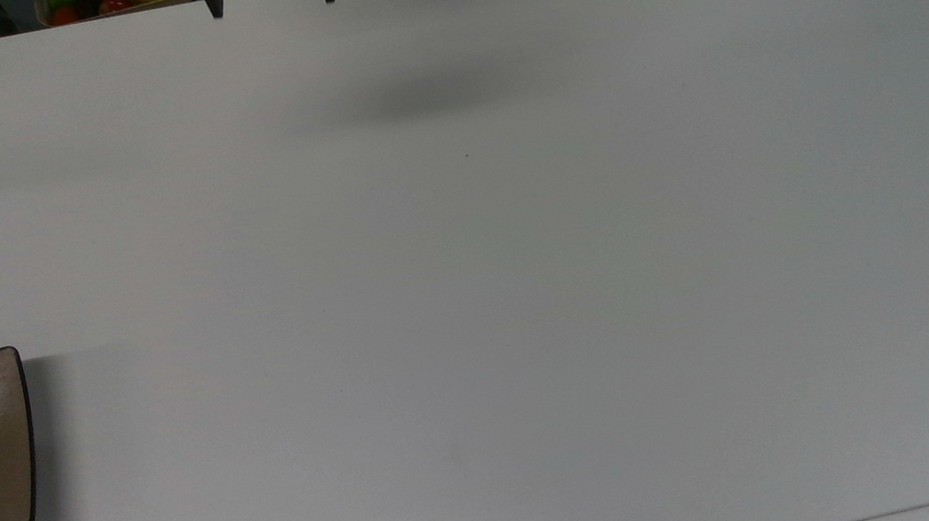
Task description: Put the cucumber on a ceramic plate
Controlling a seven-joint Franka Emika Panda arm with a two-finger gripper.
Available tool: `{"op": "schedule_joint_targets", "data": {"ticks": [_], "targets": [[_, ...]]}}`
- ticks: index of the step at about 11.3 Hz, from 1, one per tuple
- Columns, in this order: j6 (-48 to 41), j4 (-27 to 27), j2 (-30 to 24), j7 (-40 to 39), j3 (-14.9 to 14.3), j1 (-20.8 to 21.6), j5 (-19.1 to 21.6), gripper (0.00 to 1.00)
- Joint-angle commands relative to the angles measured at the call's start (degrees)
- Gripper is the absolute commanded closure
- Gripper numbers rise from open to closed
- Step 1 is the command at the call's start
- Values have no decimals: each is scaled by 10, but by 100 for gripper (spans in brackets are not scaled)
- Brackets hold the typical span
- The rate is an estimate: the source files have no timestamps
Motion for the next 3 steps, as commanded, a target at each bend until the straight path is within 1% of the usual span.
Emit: {"op": "schedule_joint_targets", "data": {"ticks": [1,3], "targets": [[54,-33,-20,-8,-1,-4,8,0],[53,-31,-20,-13,-3,-5,10,0]]}}
